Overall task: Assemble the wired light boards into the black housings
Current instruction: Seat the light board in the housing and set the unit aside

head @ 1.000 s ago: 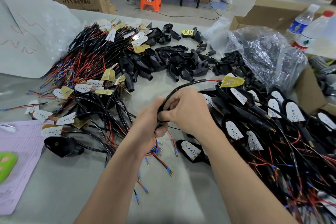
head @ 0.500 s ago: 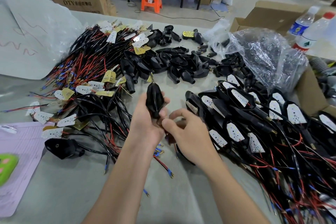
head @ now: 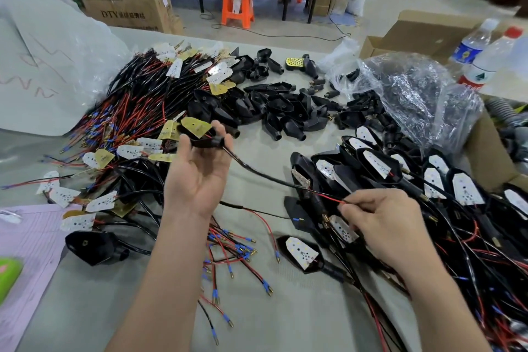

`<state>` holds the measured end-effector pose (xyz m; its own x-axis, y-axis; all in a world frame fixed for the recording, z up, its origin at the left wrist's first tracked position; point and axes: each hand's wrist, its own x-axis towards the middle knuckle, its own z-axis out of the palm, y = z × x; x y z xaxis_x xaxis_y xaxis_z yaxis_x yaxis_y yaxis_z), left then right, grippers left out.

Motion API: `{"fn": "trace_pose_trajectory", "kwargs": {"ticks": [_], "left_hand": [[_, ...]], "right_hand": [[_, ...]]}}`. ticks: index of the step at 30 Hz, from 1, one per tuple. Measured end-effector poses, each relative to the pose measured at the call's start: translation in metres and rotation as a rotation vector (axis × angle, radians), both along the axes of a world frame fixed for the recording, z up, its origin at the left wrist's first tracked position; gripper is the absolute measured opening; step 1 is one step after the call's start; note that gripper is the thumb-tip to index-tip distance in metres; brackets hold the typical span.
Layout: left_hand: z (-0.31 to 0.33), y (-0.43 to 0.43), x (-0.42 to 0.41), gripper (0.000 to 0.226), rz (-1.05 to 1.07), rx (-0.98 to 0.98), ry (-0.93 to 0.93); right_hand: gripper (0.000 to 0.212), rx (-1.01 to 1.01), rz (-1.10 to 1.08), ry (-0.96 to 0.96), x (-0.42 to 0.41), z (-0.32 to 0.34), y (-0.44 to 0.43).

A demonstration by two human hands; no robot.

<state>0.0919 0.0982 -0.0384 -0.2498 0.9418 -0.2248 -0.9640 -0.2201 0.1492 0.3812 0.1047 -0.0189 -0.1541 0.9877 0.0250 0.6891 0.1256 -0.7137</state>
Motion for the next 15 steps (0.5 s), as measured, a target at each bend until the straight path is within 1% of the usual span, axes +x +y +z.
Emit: {"fn": "trace_pose_trajectory", "kwargs": {"ticks": [3, 5, 6, 8, 9, 10, 12, 15], "left_hand": [[-0.002, 0.000, -0.003, 0.051, 0.007, 0.002, 0.078], [-0.005, -0.001, 0.003, 0.046, -0.010, -0.003, 0.119], [-0.006, -0.002, 0.006, 0.046, -0.023, -0.002, 0.145], [-0.007, -0.004, 0.013, 0.050, -0.058, 0.008, 0.211], [-0.008, -0.005, 0.016, 0.052, -0.078, 0.012, 0.246], [-0.008, -0.005, 0.020, 0.050, -0.096, 0.014, 0.281], [-0.008, -0.007, 0.028, 0.045, -0.126, 0.012, 0.343], [-0.009, -0.011, 0.037, 0.045, -0.161, 0.003, 0.405]], "right_hand": [[0.016, -0.016, -0.080, -0.134, 0.009, 0.003, 0.004], [0.014, 0.042, -0.156, -0.220, 0.003, 0.003, 0.002], [0.022, 0.120, -0.192, -0.235, -0.003, 0.003, -0.001], [0.045, 0.348, -0.197, -0.180, -0.019, 0.003, -0.011], [0.052, 0.422, -0.171, -0.132, -0.030, 0.003, -0.014], [0.053, 0.437, -0.133, -0.074, -0.041, 0.003, -0.016], [0.046, 0.349, -0.030, 0.053, -0.063, 0.000, -0.018], [0.032, 0.095, 0.098, 0.164, -0.094, -0.009, -0.017]]}}
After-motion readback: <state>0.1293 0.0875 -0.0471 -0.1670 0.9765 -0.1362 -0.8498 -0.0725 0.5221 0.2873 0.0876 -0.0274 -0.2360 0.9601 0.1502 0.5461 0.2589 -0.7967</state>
